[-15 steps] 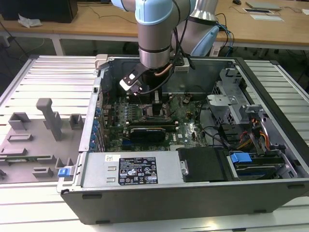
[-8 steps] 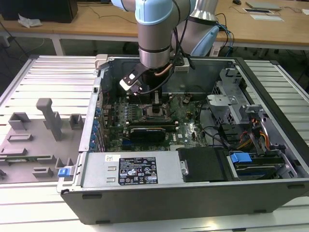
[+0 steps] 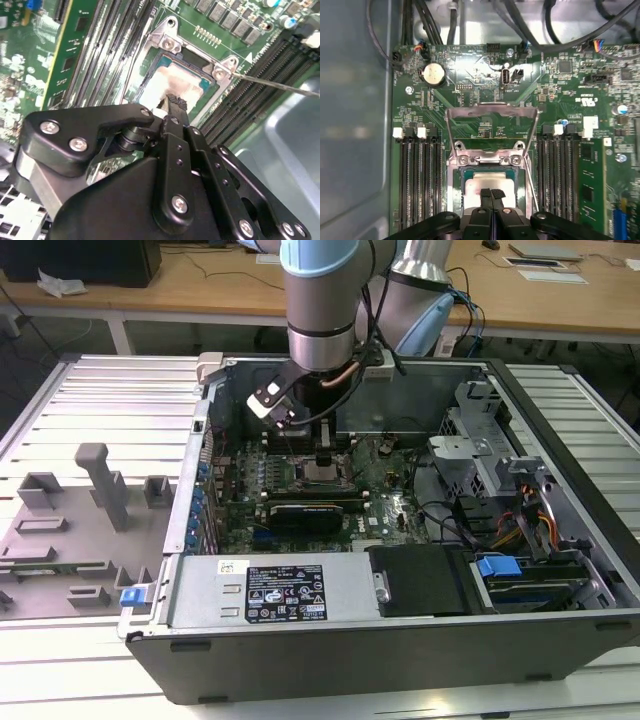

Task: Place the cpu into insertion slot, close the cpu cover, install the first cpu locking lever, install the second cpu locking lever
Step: 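Place the cpu into insertion slot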

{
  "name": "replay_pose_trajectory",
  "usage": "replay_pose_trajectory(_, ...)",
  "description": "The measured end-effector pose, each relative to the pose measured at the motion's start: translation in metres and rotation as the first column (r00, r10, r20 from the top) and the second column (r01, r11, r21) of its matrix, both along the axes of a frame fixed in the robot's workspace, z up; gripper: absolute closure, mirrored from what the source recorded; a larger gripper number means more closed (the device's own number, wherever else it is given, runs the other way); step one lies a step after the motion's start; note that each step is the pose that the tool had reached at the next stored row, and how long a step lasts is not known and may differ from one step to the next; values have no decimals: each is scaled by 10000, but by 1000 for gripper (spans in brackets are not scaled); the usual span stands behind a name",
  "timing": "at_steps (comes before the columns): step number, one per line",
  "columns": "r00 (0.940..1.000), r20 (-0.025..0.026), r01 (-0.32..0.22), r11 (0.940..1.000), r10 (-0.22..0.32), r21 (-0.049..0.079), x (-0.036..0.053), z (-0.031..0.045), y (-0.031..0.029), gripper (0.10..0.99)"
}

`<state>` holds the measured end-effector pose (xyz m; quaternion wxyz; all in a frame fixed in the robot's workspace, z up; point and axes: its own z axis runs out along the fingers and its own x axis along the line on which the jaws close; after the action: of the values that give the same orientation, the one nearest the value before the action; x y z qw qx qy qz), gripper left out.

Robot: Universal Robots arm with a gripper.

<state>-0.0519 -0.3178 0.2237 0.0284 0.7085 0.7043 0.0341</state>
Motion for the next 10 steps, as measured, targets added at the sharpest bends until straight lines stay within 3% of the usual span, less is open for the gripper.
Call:
replay_pose_trajectory(7, 10000, 19, 0, 10000, 0, 1, 0, 260, 0, 980)
replay_pose_trajectory(10, 10000, 22, 0, 10000, 0, 2, 0, 285, 0, 980)
